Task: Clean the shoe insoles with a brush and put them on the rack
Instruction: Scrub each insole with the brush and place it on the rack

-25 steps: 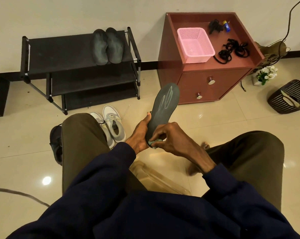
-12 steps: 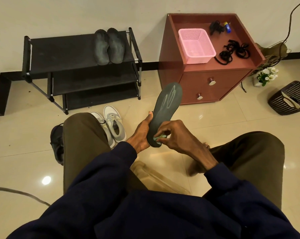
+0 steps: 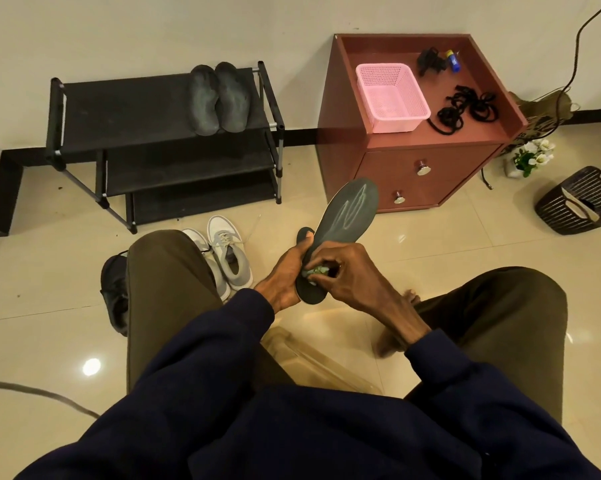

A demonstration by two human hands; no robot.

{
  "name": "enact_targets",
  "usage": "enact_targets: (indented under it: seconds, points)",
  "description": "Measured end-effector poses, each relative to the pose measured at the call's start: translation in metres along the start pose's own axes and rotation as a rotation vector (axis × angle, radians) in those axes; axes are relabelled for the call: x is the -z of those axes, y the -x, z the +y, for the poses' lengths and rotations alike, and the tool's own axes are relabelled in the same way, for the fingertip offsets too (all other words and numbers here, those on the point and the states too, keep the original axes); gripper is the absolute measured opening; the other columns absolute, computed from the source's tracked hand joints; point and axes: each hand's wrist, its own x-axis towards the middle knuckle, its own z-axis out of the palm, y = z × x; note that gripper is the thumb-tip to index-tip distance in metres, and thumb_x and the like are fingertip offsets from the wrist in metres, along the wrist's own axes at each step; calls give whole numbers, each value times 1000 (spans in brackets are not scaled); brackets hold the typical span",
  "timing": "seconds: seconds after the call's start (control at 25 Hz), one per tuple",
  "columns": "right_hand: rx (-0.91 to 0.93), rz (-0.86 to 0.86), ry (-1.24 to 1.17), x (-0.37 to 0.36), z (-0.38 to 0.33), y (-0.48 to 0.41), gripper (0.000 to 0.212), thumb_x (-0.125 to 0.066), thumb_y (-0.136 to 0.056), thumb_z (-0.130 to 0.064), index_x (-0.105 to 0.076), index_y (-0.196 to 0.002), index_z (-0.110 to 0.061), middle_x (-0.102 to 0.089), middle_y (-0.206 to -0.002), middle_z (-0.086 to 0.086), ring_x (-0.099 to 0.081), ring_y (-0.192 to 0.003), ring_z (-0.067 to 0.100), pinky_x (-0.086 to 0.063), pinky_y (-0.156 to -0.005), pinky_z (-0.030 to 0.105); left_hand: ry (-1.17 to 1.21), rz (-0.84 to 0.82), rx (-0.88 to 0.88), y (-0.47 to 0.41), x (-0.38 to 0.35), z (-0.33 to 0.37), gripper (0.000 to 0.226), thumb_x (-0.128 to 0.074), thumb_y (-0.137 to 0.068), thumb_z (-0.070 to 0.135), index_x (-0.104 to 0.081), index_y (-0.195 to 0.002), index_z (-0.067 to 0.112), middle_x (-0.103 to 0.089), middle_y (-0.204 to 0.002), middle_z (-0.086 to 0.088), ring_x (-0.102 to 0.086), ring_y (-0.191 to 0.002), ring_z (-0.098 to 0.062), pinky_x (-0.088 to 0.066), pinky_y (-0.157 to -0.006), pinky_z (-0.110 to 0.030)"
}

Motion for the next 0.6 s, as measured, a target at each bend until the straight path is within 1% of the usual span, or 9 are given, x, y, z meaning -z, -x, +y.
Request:
enact_targets:
  seconds: [0.08,0.16,0.24,0.28,0.32,0.44,0.48,0.52,0.6]
  points:
    - [-26,166,70,8,13,-7,17,-83,-82,-10,-79,-99,-12,-71,-94,-1,-66,-85,7,-57,-76,27,-2,-6,1,0,-2,-1,46,-47,-105,47,-67,-118,8,-74,-97,-15,-73,-79,-25,-62,-67,-37]
    - [-109,380,146,18,29,-12,16,-81,-84,-8,-78,-100,-10,-71,-96,2,-65,-86,9,-58,-78,31,-46,-44,19,0,-3,-4,54,-47,-105,50,-61,-131,5,-71,-108,-21,-69,-86,-31,-59,-71,-42]
    - [-170,500,169,19,36,-10,16,-80,-85,-6,-77,-101,-10,-71,-99,3,-65,-90,9,-59,-82,32,-79,-57,29,-3,0,-7,62,-47,-104,52,-56,-138,2,-66,-115,-24,-66,-92,-34,-57,-75,-44]
    - [-162,498,147,15,33,-8,17,-80,-85,-6,-77,-101,-10,-71,-99,2,-65,-91,8,-58,-83,31,-86,-62,37,-3,0,-7,62,-49,-103,53,-56,-139,3,-66,-117,-24,-67,-93,-34,-57,-76,-44]
    - [-136,447,105,11,26,-5,17,-80,-85,-7,-78,-102,-10,-72,-99,1,-65,-91,7,-58,-83,28,-75,-75,38,-3,0,-7,59,-50,-103,52,-58,-137,4,-66,-116,-22,-68,-91,-32,-58,-74,-43]
    - [-71,196,-9,0,8,5,21,-84,-82,-9,-80,-102,-10,-73,-96,0,-67,-87,6,-56,-78,20,-11,-31,31,0,-1,-6,45,-48,-104,48,-69,-113,9,-70,-100,-15,-70,-75,-24,-61,-67,-38]
    - [-58,174,3,1,7,5,21,-85,-81,-9,-81,-102,-10,-73,-95,1,-67,-85,7,-56,-76,20,-5,-26,32,-1,0,-7,45,-48,-104,48,-69,-113,10,-70,-100,-15,-70,-75,-24,-61,-69,-39]
    - [-61,206,24,3,9,2,20,-85,-81,-10,-81,-101,-10,-73,-93,1,-67,-83,7,-57,-75,21,-5,-38,30,-1,1,-5,47,-48,-104,49,-68,-118,9,-69,-104,-16,-69,-79,-25,-60,-71,-40]
    - [-137,356,65,11,19,-4,20,-84,-83,-12,-79,-103,-10,-72,-92,-1,-67,-82,3,-59,-73,22,-23,-95,32,-1,-1,-5,54,-47,-103,51,-62,-131,7,-66,-112,-19,-66,-86,-29,-56,-73,-42]
